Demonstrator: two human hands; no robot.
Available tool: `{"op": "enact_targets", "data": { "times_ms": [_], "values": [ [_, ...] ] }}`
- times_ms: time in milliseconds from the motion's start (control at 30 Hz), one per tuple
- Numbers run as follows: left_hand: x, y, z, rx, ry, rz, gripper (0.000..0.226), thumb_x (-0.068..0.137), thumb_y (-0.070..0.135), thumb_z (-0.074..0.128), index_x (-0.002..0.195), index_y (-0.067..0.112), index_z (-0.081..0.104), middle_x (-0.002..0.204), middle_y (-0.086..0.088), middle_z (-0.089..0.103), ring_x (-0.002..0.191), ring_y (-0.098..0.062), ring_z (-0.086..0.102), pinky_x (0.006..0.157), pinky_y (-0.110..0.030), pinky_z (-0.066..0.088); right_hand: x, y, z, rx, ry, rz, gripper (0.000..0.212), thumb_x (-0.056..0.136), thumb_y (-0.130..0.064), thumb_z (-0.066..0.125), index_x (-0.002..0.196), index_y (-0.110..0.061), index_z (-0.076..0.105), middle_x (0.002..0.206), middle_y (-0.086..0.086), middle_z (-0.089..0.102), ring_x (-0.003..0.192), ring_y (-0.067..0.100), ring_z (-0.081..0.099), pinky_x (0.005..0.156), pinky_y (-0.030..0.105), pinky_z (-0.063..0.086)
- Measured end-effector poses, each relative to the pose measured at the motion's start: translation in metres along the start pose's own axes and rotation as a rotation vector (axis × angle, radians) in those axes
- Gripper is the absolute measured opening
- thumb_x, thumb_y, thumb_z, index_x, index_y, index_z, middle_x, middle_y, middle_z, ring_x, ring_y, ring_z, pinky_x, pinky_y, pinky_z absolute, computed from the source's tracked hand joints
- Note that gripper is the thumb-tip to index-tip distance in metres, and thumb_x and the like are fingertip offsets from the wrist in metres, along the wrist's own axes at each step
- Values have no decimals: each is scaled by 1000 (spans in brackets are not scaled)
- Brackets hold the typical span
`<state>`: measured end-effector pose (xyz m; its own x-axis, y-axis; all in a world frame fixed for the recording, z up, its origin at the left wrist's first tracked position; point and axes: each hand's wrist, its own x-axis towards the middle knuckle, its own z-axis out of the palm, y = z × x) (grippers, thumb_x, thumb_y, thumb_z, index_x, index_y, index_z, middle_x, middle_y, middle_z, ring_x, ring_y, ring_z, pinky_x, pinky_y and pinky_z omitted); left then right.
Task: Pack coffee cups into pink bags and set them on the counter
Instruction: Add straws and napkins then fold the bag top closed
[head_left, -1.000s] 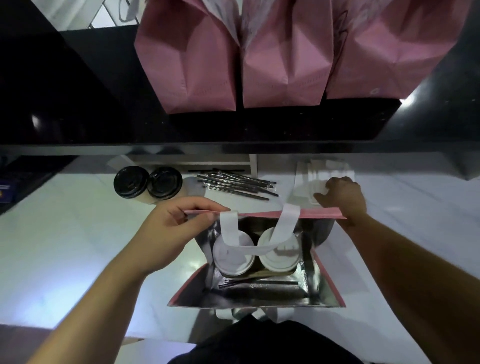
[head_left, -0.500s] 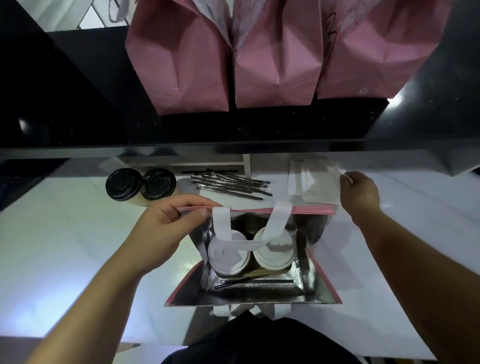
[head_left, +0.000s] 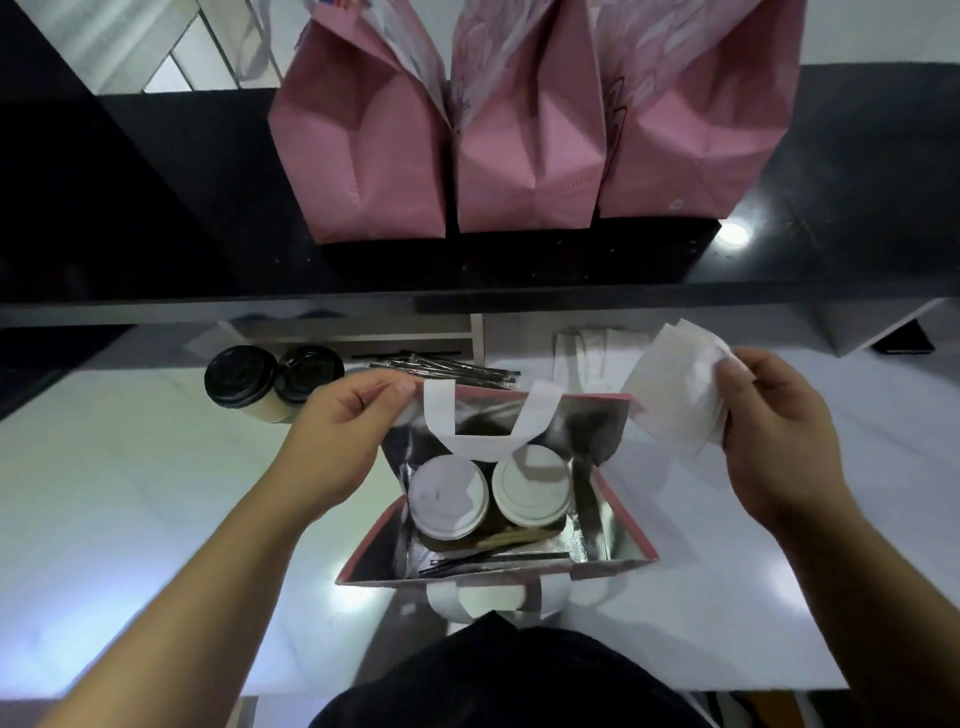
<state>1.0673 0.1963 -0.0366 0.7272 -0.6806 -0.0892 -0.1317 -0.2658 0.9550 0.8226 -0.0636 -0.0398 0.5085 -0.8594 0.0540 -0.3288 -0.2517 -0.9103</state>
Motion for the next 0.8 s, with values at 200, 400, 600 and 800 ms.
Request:
{"op": "enact_targets", "data": {
  "times_ms": [200,400,600,800],
  "values": [
    [0,-2,9,2,75,10,27,92,57,53,97,50,78,93,21,78,86,8,70,64,-5,48,-30,-91,-20,0,-366,-368,15,99,-36,56,99,-44,69,92,-19,72,79,7,68,63,11,50],
    [5,-5,12,-15,95,-35,32,86,65,52,100,50,77,95,18,79,85,1,71,73,-28,54,-47,-117,40,-654,-830,-628,26,103,-41,46,120,-38,66,111,-17,71,95,3,65,78,21,52],
    [3,-4,7,-16,60,-29,32,86,64,52,100,50,77,98,19,78,90,3,70,78,-30,54,-42,-91,107,-1005,-779,-594,35,97,-9,55,124,-30,63,113,1,73,96,23,68,70,30,50],
    [0,-6,3,-1,40,-6,21,97,50,55,98,50,77,97,21,77,89,6,69,73,-21,50,-45,-77,120,-1201,-983,-752,27,91,-7,63,114,-19,69,114,4,70,104,25,66,85,34,54]
  ]
}}
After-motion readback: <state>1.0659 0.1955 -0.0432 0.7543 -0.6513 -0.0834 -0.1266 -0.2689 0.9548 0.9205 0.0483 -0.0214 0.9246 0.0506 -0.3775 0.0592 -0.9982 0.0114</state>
